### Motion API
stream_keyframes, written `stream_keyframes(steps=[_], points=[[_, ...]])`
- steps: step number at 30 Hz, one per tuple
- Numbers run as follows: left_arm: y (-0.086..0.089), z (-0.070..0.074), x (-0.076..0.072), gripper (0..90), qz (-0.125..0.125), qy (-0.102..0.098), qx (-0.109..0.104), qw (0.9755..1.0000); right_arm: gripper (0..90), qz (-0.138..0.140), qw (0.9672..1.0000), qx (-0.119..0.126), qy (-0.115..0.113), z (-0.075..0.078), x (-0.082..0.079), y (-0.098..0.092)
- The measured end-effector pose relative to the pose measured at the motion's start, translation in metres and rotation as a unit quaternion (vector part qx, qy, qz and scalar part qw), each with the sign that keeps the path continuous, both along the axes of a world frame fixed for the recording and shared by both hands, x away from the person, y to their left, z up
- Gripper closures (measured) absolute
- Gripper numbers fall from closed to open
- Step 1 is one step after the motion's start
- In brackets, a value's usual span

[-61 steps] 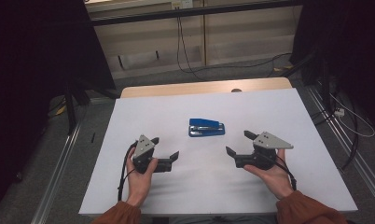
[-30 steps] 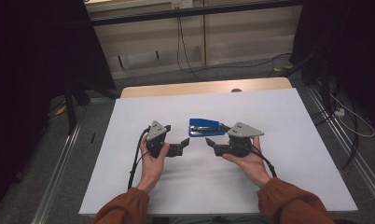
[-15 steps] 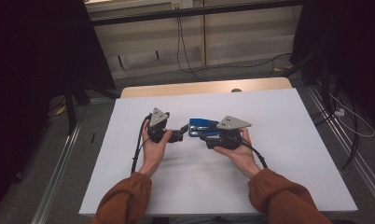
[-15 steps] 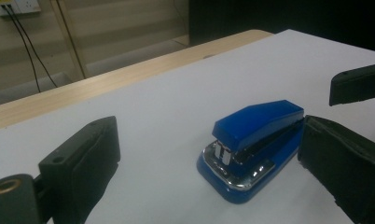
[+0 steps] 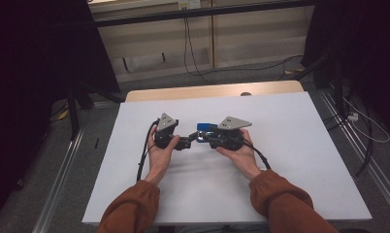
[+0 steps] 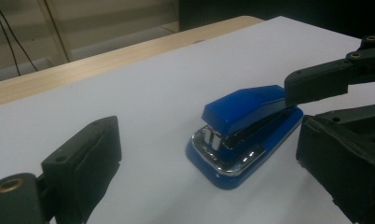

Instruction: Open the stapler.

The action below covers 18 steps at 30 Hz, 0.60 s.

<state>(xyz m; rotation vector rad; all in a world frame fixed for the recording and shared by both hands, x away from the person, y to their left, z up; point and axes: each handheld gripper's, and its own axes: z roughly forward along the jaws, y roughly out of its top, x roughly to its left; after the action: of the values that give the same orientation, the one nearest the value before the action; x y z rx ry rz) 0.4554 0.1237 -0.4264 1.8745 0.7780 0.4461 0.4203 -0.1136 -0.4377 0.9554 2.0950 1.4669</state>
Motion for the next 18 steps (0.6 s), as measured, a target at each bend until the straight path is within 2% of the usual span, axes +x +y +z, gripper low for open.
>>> stream_keyframes(steps=[2, 3, 5, 8, 12, 15, 18], points=[[0.002, 0.0, 0.001, 6.9, 0.004, 0.003, -0.005, 1.0, 68.1, 0.006, 1.0, 0.001, 0.005, -0.002, 0.002, 0.0], [0.003, -0.001, 0.002, 6.8, 0.007, 0.004, -0.002, 1.0, 71.0, 0.006, 1.0, -0.001, 0.008, -0.002, 0.003, 0.001], [0.003, -0.004, 0.003, 6.6, 0.01, 0.004, 0.006, 0.9999, 78.6, 0.01, 0.9996, -0.003, 0.028, -0.003, 0.005, 0.002], [0.002, -0.008, 0.005, 6.4, 0.015, -0.001, 0.017, 0.9997, 90.0, 0.005, 0.9995, -0.002, 0.031, -0.005, 0.008, 0.004], [0.001, -0.011, 0.007, 6.3, 0.022, 0.006, 0.02, 0.9995, 90.0, 0.003, 0.999, -0.006, 0.044, -0.006, 0.013, 0.006], [0.001, -0.013, 0.007, 7.4, 0.009, 0.015, 0.02, 0.9996, 90.0, 0.006, 0.9987, -0.012, 0.048, -0.007, 0.014, 0.006], [0.0, -0.014, 0.006, 18.1, 0.009, 0.015, 0.03, 0.9994, 90.0, 0.004, 0.9985, -0.018, 0.051, -0.009, 0.015, 0.005]])
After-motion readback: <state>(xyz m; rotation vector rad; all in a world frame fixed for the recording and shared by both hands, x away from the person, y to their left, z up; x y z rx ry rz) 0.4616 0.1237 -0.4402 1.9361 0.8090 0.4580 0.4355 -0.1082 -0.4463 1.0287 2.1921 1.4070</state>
